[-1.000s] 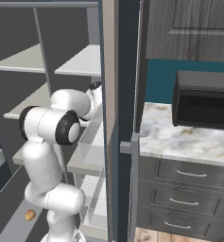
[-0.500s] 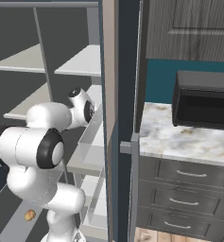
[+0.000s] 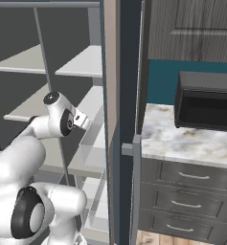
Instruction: Take the lemon wedge and peach from the fridge shelf and place them in the freezer drawer to begin freezing them.
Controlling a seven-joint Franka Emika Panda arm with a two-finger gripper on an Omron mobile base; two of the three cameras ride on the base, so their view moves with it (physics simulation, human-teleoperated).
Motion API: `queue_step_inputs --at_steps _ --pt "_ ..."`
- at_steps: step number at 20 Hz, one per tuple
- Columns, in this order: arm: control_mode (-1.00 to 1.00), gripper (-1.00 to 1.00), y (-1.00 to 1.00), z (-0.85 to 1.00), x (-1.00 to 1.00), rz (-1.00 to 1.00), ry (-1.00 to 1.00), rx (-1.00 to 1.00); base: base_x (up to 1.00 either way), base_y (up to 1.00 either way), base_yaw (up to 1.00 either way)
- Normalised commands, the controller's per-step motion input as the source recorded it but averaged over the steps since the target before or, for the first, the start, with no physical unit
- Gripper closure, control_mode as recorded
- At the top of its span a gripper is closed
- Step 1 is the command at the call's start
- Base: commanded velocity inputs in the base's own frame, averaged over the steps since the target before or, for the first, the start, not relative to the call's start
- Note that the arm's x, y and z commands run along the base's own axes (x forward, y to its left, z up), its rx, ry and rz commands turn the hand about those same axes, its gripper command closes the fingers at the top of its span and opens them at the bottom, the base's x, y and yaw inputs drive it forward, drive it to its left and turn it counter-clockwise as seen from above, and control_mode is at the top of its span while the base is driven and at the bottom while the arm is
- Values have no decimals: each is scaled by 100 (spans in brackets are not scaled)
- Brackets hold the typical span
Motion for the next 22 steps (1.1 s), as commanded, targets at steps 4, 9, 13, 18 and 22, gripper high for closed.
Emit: queue_step_inputs --at_steps 4,9,13,18,22 --pt "-100 100 24 50 -100 20 2 0 0 0 0" --pt "-100 100 15 12 -100 18 1 0 0 0 0" --pt "-100 100 2 0 -57 11 0 0 0 0 0" --pt "-100 100 0 0 0 0 0 0 0 0 0" --pt "100 100 0 0 0 0 0 0 -17 0 3"
